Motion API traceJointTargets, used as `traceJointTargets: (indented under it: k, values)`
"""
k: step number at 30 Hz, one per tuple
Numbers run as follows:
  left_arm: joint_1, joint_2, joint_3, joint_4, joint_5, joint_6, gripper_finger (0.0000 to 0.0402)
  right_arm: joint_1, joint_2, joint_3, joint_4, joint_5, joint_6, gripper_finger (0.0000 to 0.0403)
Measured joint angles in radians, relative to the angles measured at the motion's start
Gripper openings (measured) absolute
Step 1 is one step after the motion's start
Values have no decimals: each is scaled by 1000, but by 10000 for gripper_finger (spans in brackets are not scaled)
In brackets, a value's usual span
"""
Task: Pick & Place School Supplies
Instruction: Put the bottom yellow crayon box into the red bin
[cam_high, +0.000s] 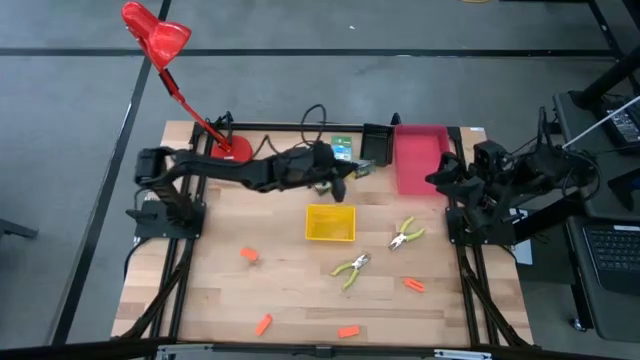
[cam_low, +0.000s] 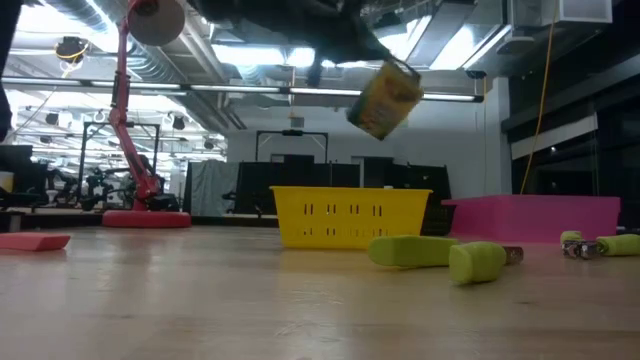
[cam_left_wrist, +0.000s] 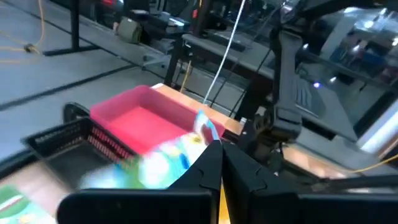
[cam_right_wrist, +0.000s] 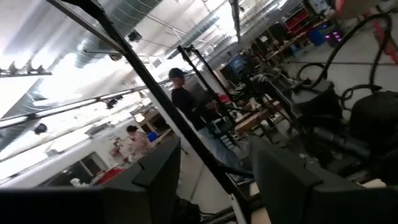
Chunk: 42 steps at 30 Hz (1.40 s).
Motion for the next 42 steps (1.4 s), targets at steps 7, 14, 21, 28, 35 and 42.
traceJointTargets:
  k: [7,14,21,28,35,42]
  values:
    - [56,162,155,28,90,-10,1,42,-22,0,-190,149,15,196]
    - [61,226,288,-3,161,19,1,46,-44,0,-370,214,-11,196]
    - [61,221,361,-79,207,19,1,46,-47,0,-452,211,-360,196]
    - [65,219,487,-202,341,5,1,45,-46,0,-550,200,-682,196]
    - [54,204,574,-391,365,72,1,44,-54,0,-552,309,-559,196]
    - [22,170,573,-425,356,84,1,44,-59,0,-547,316,-512,196]
